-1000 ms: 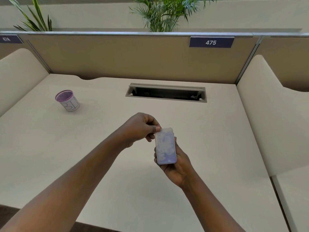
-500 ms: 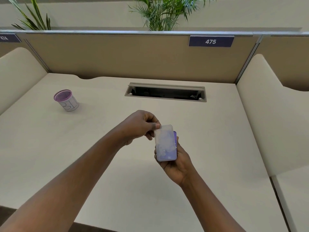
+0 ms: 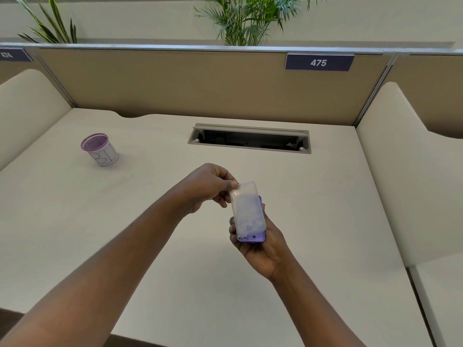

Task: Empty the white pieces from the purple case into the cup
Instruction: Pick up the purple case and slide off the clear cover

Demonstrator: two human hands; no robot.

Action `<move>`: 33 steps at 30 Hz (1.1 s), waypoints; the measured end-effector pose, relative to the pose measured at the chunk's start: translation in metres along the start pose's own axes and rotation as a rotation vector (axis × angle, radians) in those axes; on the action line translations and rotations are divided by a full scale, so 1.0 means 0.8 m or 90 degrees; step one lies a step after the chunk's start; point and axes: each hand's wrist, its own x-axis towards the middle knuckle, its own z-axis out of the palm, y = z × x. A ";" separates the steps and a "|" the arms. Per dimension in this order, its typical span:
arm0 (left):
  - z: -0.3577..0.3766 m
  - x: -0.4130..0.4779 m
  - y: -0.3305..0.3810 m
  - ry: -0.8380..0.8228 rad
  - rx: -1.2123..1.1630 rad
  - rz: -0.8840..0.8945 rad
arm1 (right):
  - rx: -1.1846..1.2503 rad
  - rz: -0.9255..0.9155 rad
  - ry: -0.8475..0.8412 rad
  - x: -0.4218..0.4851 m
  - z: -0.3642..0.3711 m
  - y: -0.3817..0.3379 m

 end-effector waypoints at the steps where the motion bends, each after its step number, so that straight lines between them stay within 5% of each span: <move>1: 0.000 0.002 -0.002 -0.001 -0.003 -0.006 | -0.009 0.004 -0.010 0.000 0.000 -0.001; 11: -0.006 0.010 -0.002 -0.018 -0.123 -0.009 | 0.011 -0.022 0.022 -0.001 -0.005 -0.008; 17: -0.014 0.023 0.000 0.072 -0.218 0.104 | 0.008 -0.027 0.038 -0.001 -0.029 -0.016; 25: 0.023 0.064 -0.054 0.346 0.193 0.302 | 0.024 -0.045 0.072 -0.004 -0.061 -0.022; 33: 0.083 0.073 -0.166 0.299 0.391 0.354 | 0.024 -0.052 0.104 -0.011 -0.076 -0.027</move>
